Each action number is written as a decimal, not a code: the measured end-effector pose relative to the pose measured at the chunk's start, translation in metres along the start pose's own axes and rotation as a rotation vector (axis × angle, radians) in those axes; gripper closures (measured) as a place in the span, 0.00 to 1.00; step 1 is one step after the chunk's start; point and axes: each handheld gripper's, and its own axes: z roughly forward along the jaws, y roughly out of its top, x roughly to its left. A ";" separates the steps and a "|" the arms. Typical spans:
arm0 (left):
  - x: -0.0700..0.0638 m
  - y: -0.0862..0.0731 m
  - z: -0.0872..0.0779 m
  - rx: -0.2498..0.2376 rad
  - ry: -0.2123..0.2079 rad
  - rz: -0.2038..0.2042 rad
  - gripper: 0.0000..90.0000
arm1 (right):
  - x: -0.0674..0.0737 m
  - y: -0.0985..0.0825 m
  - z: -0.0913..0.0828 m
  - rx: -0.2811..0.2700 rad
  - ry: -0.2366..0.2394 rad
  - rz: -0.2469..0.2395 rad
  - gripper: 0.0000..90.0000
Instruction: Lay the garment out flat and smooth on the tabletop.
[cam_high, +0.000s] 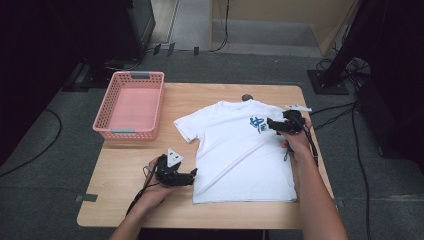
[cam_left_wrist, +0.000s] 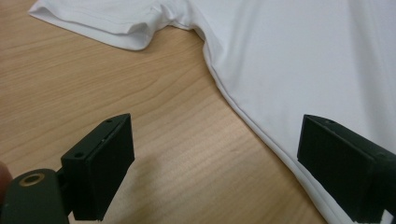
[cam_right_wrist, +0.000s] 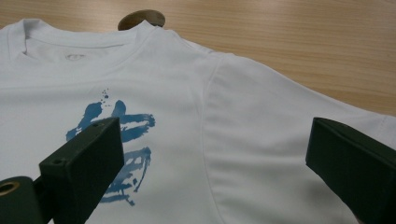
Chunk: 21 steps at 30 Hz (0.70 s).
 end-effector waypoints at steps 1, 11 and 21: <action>0.000 0.000 0.002 -0.001 0.006 -0.004 0.13 | 0.001 -0.001 -0.002 0.004 -0.008 -0.011 0.05; 0.005 -0.003 0.009 0.013 0.034 -0.016 0.13 | 0.001 -0.016 -0.024 0.029 -0.035 -0.038 0.05; 0.009 -0.005 0.008 0.028 0.033 -0.029 0.13 | 0.000 -0.037 -0.051 0.046 -0.025 -0.012 0.04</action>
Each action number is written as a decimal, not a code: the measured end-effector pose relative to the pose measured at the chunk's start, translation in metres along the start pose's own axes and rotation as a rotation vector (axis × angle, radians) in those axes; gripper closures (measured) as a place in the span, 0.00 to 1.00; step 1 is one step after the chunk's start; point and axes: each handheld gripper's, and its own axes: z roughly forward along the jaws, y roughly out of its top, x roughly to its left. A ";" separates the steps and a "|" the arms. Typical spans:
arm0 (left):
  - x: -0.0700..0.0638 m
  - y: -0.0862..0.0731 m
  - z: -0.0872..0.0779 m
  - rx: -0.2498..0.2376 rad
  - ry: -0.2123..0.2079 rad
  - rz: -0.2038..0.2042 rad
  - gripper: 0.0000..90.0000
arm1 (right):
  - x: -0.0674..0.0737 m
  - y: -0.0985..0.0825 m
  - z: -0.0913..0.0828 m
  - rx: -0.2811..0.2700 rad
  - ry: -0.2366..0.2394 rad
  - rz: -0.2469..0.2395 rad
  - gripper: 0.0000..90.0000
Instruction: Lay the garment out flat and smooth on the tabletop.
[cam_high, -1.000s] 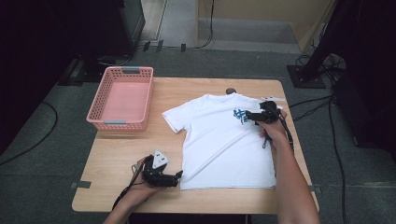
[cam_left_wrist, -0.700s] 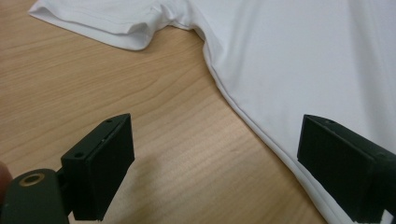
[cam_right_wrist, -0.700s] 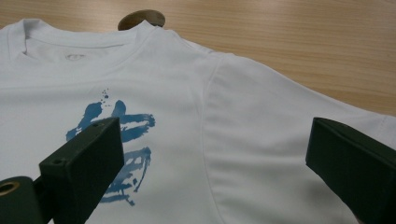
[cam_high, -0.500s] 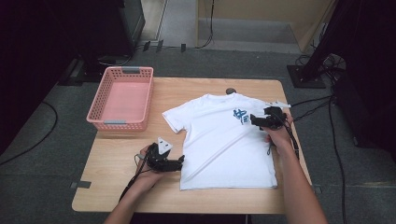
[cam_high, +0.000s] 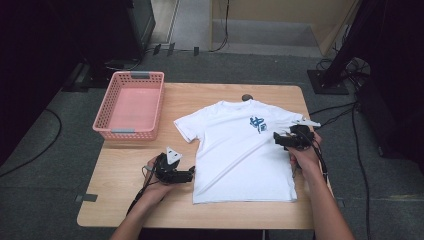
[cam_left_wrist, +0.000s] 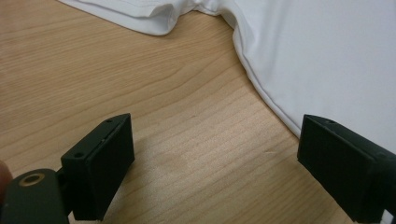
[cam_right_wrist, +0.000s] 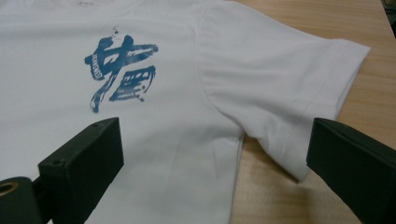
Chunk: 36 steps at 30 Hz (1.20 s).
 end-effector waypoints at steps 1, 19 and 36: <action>0.000 0.000 0.000 0.000 -0.001 -0.001 0.13 | 0.001 -0.002 -0.002 0.002 -0.001 -0.001 0.04; 0.000 -0.002 0.000 0.005 -0.004 -0.006 0.13 | 0.001 -0.042 -0.044 0.012 -0.053 -0.056 0.04; -0.001 -0.002 0.000 0.006 -0.004 0.001 0.13 | -0.009 -0.084 -0.070 0.029 -0.114 -0.098 0.04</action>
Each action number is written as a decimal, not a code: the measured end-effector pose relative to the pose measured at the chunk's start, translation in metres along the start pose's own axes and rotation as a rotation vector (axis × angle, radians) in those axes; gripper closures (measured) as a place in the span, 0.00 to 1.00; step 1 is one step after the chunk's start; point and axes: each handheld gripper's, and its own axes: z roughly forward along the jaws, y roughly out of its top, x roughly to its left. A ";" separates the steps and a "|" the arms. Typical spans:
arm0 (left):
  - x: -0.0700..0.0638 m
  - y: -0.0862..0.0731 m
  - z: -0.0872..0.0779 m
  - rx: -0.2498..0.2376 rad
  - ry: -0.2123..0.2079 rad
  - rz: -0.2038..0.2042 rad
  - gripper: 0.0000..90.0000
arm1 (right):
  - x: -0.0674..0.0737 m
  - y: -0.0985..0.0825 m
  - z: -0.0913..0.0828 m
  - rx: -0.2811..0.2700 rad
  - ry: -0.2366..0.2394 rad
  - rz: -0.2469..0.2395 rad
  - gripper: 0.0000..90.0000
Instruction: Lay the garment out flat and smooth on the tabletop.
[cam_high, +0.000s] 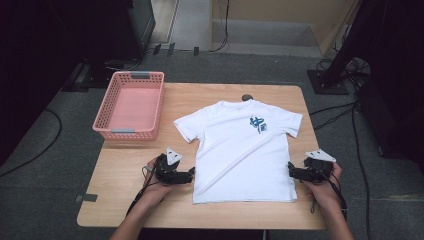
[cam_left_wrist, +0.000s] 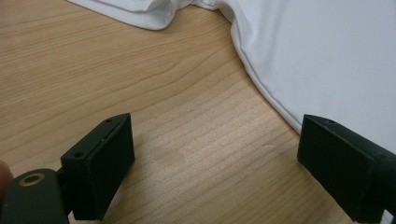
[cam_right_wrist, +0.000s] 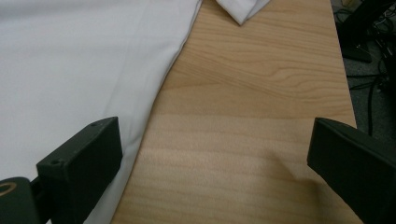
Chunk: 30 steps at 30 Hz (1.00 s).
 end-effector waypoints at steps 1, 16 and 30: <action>0.000 0.000 0.000 0.000 0.000 0.000 0.13 | 0.000 -0.002 -0.001 -0.004 0.000 0.001 0.04; 0.000 0.000 0.000 -0.001 0.000 -0.002 0.13 | -0.004 -0.015 -0.026 -0.032 0.024 0.023 0.03; 0.000 0.000 0.000 -0.001 -0.002 -0.004 0.13 | -0.010 -0.035 -0.048 -0.034 0.064 0.055 0.01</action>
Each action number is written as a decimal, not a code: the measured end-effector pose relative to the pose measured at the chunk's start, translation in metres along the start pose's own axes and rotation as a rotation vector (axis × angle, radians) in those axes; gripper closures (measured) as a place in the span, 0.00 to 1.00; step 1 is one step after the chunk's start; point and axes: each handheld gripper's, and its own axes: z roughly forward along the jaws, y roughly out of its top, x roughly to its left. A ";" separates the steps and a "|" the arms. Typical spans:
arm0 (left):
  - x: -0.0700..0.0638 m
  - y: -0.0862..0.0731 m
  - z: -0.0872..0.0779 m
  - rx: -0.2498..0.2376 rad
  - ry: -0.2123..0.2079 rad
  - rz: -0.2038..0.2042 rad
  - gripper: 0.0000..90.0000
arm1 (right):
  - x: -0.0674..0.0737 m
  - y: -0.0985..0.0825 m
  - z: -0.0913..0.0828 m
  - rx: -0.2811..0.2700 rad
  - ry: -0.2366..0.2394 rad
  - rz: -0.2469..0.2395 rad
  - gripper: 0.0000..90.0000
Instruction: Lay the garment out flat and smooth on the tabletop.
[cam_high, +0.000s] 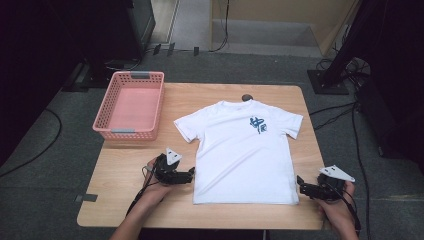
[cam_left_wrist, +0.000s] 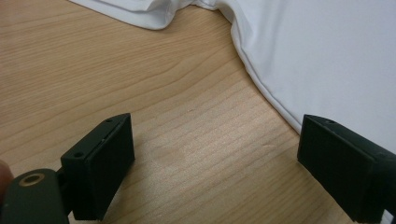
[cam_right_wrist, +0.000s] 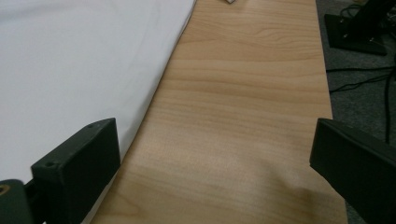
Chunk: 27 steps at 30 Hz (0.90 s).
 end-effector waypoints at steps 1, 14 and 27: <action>0.000 0.000 0.000 0.000 0.001 0.000 0.13 | 0.000 -0.002 -0.001 0.000 0.006 0.002 0.01; 0.005 0.001 0.000 -0.004 0.004 -0.012 0.12 | 0.002 -0.017 -0.001 0.066 0.036 0.003 0.00; 0.019 0.000 -0.022 -0.056 -0.012 -0.017 0.00 | 0.003 -0.017 0.000 0.066 0.036 0.001 0.00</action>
